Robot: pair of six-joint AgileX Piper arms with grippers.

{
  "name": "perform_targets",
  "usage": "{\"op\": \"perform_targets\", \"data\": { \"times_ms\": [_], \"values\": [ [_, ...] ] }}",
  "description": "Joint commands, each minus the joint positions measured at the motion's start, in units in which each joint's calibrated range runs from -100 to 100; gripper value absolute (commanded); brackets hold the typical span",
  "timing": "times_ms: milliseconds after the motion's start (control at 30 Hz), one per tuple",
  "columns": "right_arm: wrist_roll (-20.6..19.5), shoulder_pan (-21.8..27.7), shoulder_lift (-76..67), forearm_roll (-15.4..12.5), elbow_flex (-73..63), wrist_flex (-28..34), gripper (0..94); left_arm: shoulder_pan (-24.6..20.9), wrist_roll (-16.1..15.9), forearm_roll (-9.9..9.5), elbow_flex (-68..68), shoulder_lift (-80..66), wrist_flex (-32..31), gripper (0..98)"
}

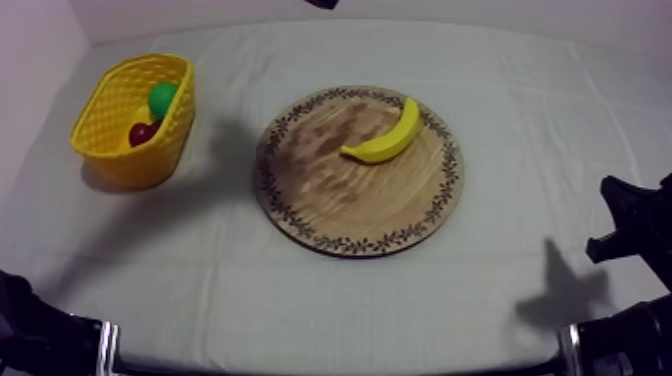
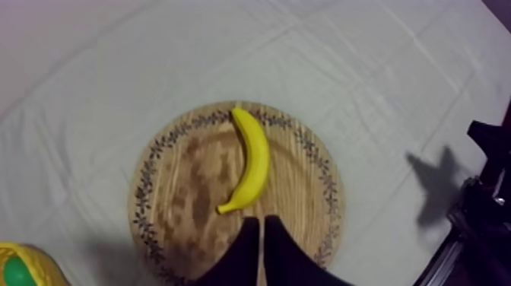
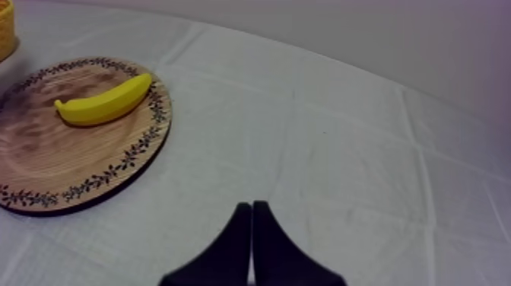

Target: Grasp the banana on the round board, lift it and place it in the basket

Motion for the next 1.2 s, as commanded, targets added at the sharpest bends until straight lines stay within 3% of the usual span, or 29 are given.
{"op": "perform_targets", "data": {
  "times_ms": [0, 167, 467, 600, 900, 1167],
  "values": [
    [-0.01, 0.00, 0.00, -0.02, 0.05, -0.02, 0.2, 0.01, 0.13, 0.39, -4.61, 3.45, 2.01, 0.0],
    [0.00, 0.00, 0.00, -0.02, 0.05, -0.02, 0.2, 0.46, -0.33, 0.61, -6.68, 6.00, 3.95, 5.6],
    [0.00, 0.00, 0.00, -0.02, 0.05, -0.02, 0.2, 0.66, -1.39, 0.69, -7.52, 7.43, 6.04, 56.6],
    [0.00, 0.00, 0.00, -0.02, 0.05, -0.02, 0.2, 0.66, -1.44, 0.62, -7.83, 7.95, 6.29, 70.9],
    [0.00, 0.00, 0.00, -0.02, 0.05, -0.02, 0.2, 0.66, -1.66, 1.20, -8.09, 12.26, 8.11, 89.0],
    [0.00, 0.00, 0.00, -0.02, 0.05, -0.02, 0.2, 1.01, -2.49, 0.71, -11.88, 21.98, 8.02, 91.7]
  ]
}}
